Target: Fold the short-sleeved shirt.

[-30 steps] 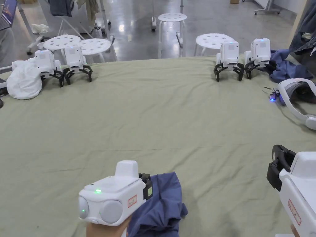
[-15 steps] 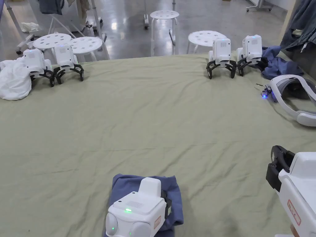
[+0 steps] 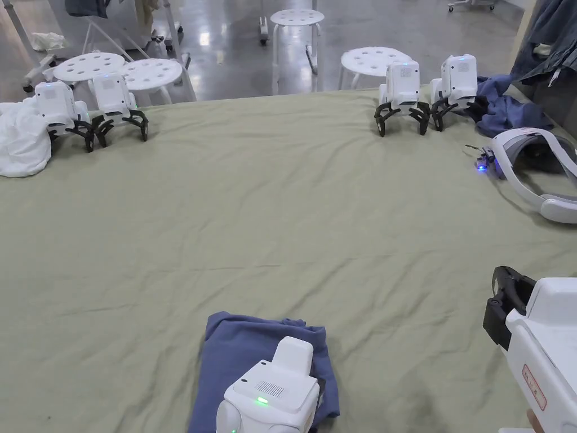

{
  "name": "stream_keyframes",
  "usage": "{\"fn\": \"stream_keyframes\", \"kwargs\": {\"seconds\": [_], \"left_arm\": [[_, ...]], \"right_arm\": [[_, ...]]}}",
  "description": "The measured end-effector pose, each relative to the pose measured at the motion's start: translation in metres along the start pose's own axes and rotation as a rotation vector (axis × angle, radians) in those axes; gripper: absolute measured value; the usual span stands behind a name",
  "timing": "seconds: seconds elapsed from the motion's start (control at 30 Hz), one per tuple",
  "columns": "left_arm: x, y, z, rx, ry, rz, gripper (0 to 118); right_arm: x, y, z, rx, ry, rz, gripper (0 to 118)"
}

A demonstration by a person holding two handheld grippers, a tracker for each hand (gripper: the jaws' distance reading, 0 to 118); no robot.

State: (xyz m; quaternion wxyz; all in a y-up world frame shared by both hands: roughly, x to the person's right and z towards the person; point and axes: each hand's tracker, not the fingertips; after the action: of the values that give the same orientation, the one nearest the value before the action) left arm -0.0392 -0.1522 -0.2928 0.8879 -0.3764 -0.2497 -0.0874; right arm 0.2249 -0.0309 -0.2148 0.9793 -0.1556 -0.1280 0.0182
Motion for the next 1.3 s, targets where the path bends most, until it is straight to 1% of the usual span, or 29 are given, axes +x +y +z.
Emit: {"fn": "stream_keyframes", "kwargs": {"seconds": [0.3,0.43,0.6,1.0,1.13,1.3], "left_arm": [[-0.009,0.007,0.008,0.006,-0.03,0.048,0],[-0.011,0.016,0.023,0.041,-0.036,0.071,0],[-0.017,0.037,0.052,0.136,-0.033,0.054,0],[-0.078,0.078,0.131,0.385,0.112,0.079,0],[-0.106,0.081,0.151,0.426,0.201,0.081,0],[-0.144,0.076,0.168,0.449,0.278,0.131,0]], "right_arm": [[-0.004,0.003,0.0,0.007,0.007,0.002,4],[-0.005,0.008,0.002,0.019,0.008,0.003,4],[-0.013,0.018,0.008,0.048,0.016,0.003,4],[-0.052,0.05,0.02,0.162,0.047,-0.003,4],[-0.069,0.058,0.018,0.184,0.062,0.004,4],[-0.093,0.06,0.014,0.187,0.087,-0.003,4]]}}
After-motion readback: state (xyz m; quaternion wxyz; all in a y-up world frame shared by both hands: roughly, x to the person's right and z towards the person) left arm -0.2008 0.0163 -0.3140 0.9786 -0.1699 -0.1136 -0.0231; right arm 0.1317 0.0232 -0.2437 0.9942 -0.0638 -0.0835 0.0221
